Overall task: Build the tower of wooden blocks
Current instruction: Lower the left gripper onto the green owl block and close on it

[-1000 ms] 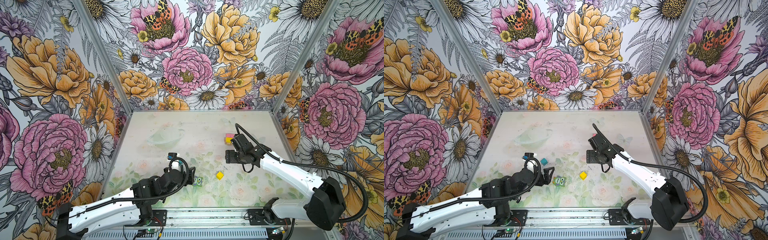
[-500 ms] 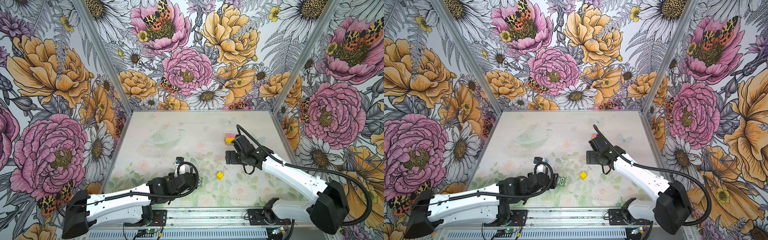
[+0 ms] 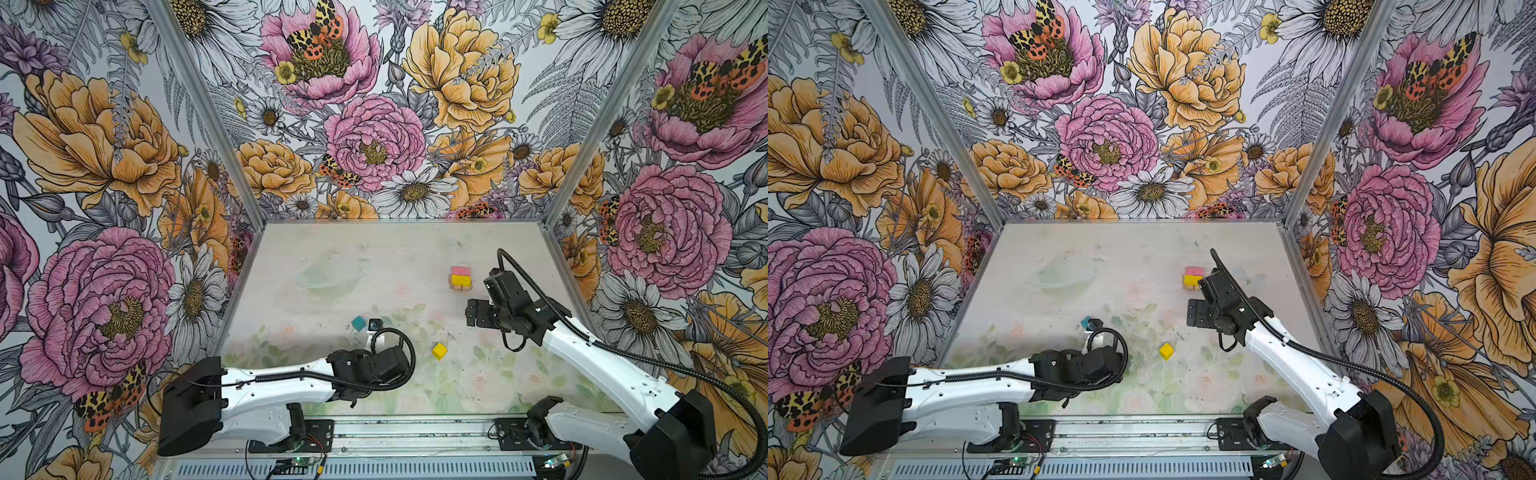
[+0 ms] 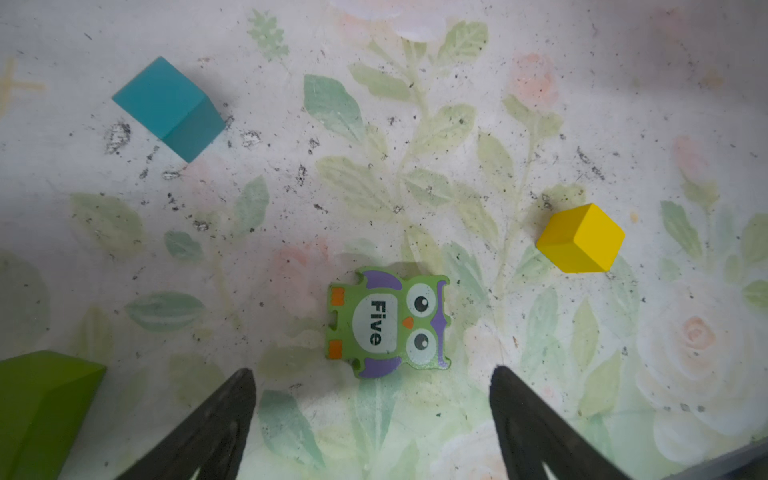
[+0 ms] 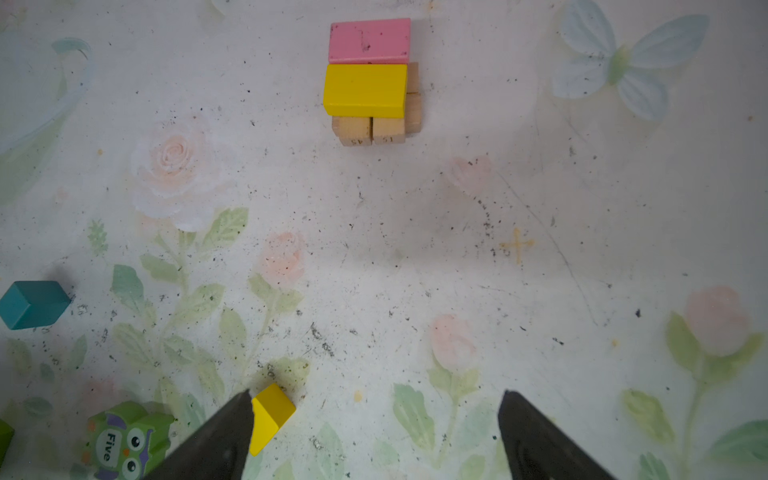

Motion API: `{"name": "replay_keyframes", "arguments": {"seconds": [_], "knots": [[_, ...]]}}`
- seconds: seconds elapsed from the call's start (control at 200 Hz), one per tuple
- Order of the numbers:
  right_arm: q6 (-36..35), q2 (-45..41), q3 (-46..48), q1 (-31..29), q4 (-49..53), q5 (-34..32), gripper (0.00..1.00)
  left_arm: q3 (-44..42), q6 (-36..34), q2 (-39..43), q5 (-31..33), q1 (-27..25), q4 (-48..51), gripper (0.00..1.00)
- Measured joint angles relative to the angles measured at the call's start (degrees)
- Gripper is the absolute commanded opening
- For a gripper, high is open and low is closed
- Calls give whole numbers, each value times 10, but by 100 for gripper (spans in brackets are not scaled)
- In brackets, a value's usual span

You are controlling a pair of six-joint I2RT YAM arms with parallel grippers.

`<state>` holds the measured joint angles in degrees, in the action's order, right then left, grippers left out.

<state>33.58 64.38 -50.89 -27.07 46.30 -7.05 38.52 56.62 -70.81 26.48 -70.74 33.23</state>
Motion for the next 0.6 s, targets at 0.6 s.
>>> {"name": "replay_keyframes", "arguments": {"seconds": [0.6], "knots": [[-16,-18,20,38,2,12,94,33,-26,-125,-77,40,-18,93]]}}
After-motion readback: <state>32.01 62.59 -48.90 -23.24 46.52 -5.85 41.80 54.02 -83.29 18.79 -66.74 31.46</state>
